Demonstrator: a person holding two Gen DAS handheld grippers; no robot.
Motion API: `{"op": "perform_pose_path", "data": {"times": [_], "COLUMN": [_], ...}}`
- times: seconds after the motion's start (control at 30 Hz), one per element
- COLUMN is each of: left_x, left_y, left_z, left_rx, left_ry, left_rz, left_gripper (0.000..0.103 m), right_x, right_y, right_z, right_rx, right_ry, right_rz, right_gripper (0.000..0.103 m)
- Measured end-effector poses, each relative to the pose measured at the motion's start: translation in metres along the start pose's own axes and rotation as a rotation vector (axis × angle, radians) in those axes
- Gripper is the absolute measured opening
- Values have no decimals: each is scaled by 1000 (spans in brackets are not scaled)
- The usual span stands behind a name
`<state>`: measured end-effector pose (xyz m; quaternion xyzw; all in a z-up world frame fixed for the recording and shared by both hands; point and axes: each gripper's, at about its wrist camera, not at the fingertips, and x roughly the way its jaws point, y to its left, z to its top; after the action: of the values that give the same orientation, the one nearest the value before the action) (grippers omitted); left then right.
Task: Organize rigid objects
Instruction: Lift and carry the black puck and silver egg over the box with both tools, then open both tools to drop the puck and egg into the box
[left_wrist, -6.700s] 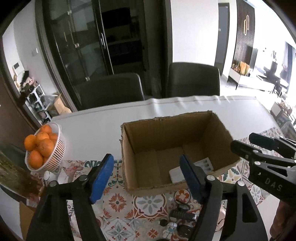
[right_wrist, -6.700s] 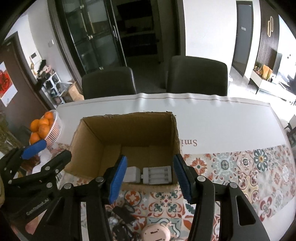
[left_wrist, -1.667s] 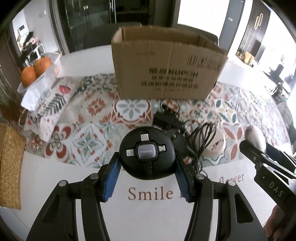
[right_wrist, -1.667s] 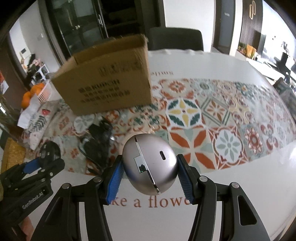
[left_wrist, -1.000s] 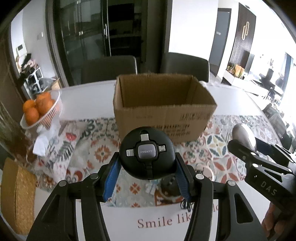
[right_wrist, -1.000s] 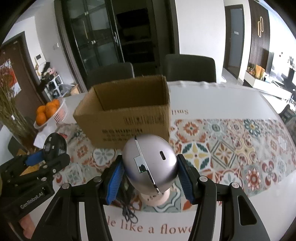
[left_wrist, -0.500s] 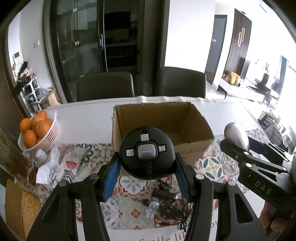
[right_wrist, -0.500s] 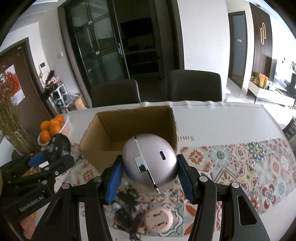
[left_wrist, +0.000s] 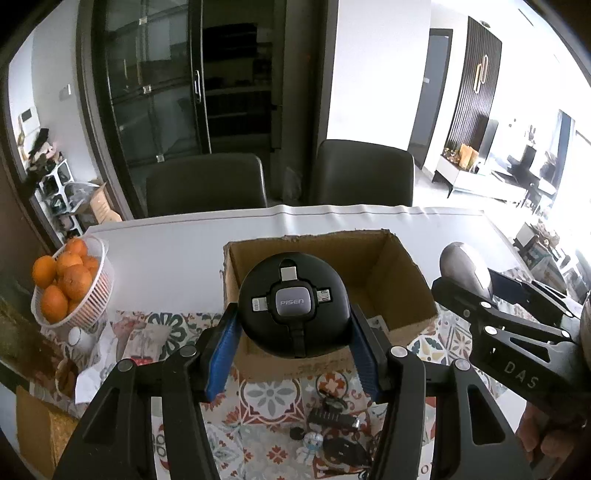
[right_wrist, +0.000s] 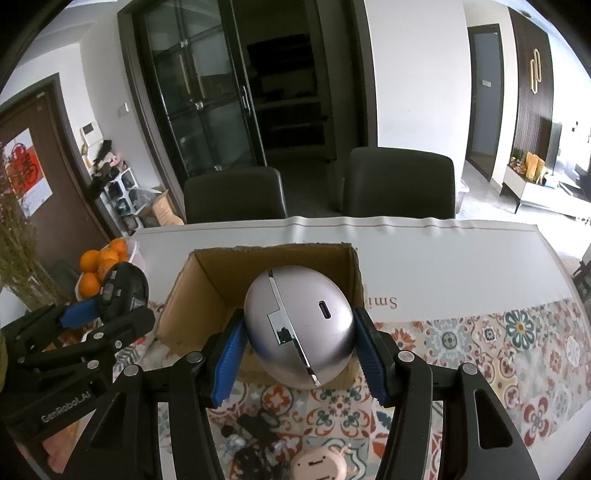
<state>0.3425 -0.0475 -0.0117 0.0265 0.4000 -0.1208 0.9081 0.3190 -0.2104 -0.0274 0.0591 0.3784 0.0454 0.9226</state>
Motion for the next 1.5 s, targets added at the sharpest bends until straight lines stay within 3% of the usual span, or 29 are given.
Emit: {"op": "perform_pose_path", "data": {"times": [0.43, 0.7, 1.13, 1.5], "left_x": [43, 73, 134, 133], "left_y": [9, 10, 19, 17], "left_z": [36, 47, 36, 36], "left_rx": [1, -3, -26, -6], "left_ry": [81, 163, 339, 342], "left_rz": [-18, -29, -6, 5], "left_gripper": [56, 56, 56, 58], "right_x": [36, 70, 122, 127], "right_y": [4, 2, -3, -6], "right_z": [39, 47, 43, 39], "right_rx": [-45, -47, -49, -43], "right_ry": [58, 159, 306, 323], "right_rz": [-10, 5, -30, -19], "right_gripper": [57, 57, 57, 59]}}
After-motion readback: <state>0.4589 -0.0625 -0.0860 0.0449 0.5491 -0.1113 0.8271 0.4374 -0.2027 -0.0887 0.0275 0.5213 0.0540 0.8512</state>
